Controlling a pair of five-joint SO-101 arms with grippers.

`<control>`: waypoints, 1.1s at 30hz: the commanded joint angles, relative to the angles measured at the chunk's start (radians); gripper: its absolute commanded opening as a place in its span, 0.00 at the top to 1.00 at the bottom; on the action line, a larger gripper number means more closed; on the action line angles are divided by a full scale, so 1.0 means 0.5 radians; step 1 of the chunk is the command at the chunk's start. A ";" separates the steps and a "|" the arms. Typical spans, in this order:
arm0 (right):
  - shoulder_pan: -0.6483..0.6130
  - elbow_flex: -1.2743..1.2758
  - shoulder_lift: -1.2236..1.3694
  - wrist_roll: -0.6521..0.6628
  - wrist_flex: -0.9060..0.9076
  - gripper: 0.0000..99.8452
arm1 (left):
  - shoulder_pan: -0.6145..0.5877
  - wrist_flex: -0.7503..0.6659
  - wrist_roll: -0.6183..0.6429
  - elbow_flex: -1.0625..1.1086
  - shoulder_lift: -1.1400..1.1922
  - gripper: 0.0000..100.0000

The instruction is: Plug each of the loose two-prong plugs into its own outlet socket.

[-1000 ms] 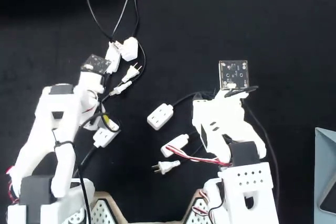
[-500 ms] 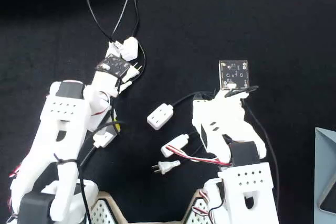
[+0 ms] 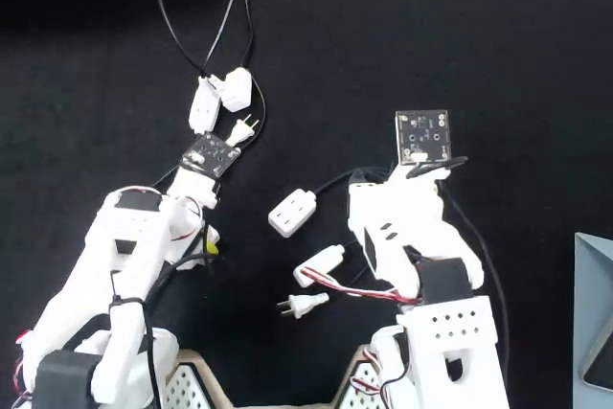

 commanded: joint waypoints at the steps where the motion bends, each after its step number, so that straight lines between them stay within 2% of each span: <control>1: -0.025 -0.008 -0.023 -0.018 -0.025 0.99 | 0.002 -0.018 -0.009 0.002 -0.058 0.78; 5: -0.018 -0.008 -0.023 -0.018 -0.028 0.99 | 0.118 0.104 -0.009 -0.023 -0.077 0.86; 8: -0.015 -0.008 -0.023 -0.018 -0.028 0.99 | 0.293 0.227 0.104 -0.069 -0.080 0.86; 12: -0.015 -0.008 -0.026 -0.015 -0.025 0.99 | 0.428 0.245 0.264 -0.127 -0.080 0.85; 19: -0.015 -0.008 -0.026 -0.015 -0.025 0.99 | 0.428 0.252 0.368 -0.149 -0.080 0.75; 23: -0.015 -0.008 -0.023 -0.015 -0.018 0.98 | 0.428 0.255 0.374 -0.155 -0.080 0.73; 30: -0.015 -0.008 -0.020 -0.018 -0.015 0.98 | 0.410 0.700 0.368 -0.520 -0.080 0.74; 33: -0.015 -0.008 -0.020 -0.018 -0.015 0.98 | 0.330 0.795 0.368 -0.674 -0.080 0.74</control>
